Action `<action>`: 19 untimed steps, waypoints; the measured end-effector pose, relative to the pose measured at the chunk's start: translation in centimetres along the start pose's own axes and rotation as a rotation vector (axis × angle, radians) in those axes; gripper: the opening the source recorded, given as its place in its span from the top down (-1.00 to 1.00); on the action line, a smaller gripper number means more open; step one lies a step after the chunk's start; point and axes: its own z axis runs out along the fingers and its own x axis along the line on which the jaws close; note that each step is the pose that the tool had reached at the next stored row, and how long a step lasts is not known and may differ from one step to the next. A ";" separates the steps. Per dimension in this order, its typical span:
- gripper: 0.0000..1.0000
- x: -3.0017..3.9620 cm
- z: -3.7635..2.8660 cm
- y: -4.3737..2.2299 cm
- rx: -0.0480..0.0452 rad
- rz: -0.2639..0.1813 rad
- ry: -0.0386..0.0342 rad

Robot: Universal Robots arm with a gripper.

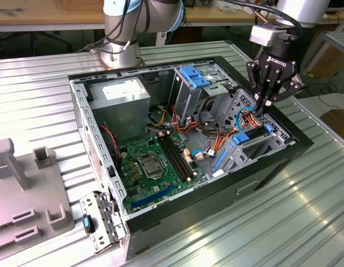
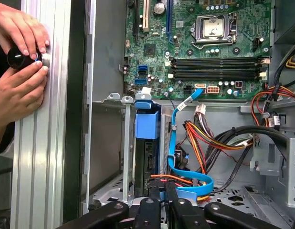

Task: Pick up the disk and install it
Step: 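Insert the second disk wire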

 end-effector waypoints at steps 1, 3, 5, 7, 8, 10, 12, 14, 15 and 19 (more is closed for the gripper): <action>0.67 0.00 0.00 0.00 0.0000 0.000 0.0000; 0.67 0.00 0.01 0.00 0.0000 0.000 0.0000; 0.67 0.00 0.01 0.00 0.0000 0.000 0.0000; 0.67 0.00 0.01 0.00 0.0000 0.000 0.0000; 0.67 -0.01 0.02 0.00 0.0000 0.000 0.0000; 0.67 -0.01 0.02 0.00 0.0000 0.000 0.0000; 0.67 -0.01 0.02 0.00 0.0000 0.000 0.0000; 0.54 -0.01 0.03 0.00 0.0000 0.000 0.0000; 0.40 -0.01 0.03 0.00 0.0000 0.000 0.0000; 0.40 -0.08 0.01 -0.22 -0.0153 0.004 0.0036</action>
